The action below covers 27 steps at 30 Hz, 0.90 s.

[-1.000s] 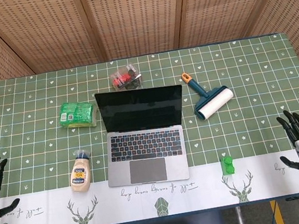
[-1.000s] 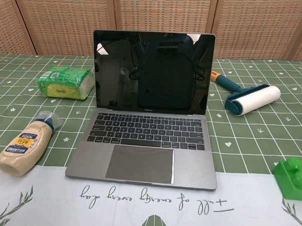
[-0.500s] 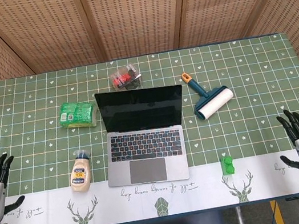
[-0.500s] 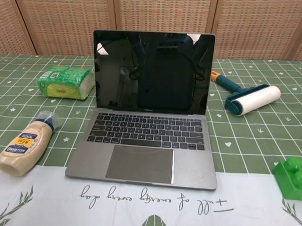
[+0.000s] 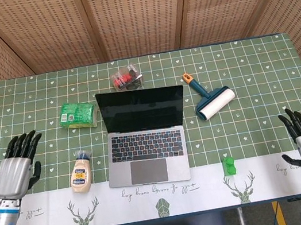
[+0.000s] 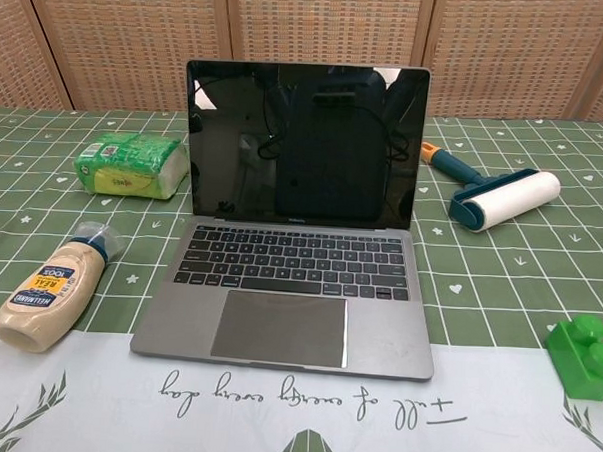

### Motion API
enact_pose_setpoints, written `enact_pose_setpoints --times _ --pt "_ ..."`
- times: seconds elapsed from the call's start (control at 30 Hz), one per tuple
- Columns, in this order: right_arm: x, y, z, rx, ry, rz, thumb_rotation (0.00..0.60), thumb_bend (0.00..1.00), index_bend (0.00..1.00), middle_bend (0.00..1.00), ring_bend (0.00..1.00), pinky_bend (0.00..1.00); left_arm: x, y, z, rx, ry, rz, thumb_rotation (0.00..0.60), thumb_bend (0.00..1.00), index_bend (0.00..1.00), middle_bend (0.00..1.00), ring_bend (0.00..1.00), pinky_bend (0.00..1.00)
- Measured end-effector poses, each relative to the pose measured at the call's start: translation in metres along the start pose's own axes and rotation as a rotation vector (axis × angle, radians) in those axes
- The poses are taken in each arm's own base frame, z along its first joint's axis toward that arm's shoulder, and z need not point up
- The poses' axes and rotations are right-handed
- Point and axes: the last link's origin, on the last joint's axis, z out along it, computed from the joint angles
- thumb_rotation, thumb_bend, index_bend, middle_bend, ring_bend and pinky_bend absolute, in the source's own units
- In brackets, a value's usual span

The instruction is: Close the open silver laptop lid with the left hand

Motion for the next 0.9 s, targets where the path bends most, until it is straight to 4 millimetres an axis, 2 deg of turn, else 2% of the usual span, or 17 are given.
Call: enact_pose_setpoints --times 0.17,0.23,0.37,0.57,0.9 --pt "-0.002 0.007 0.005 -0.024 -0.020 0.011 0.600 0.06 0.02 0.00 0.00 0.00 0.014 0.034 0.047 -0.100 -0.015 0.008 0.600 0.98 0.08 0.00 0.00 0.12" --pt "-0.002 0.011 0.006 -0.029 -0.028 0.013 0.600 0.06 0.03 0.00 0.00 0.00 0.018 0.047 0.064 -0.127 -0.023 0.015 0.600 1.00 0.10 0.00 0.00 0.13" --pt "-0.002 0.015 0.007 -0.038 -0.034 0.018 0.600 0.06 0.03 0.00 0.00 0.00 0.029 0.081 0.103 -0.190 -0.028 0.047 0.600 1.00 0.13 0.00 0.01 0.16" --pt "0.002 0.022 0.007 -0.051 -0.032 0.043 0.600 0.06 0.03 0.00 0.00 0.00 0.034 0.122 0.148 -0.217 -0.061 0.060 0.600 1.00 0.16 0.00 0.06 0.17" --pt "0.008 0.030 0.007 -0.072 -0.023 0.075 0.600 0.06 0.03 0.00 0.00 0.00 0.039 0.180 0.202 -0.225 -0.111 0.098 0.600 1.00 0.16 0.00 0.06 0.17"
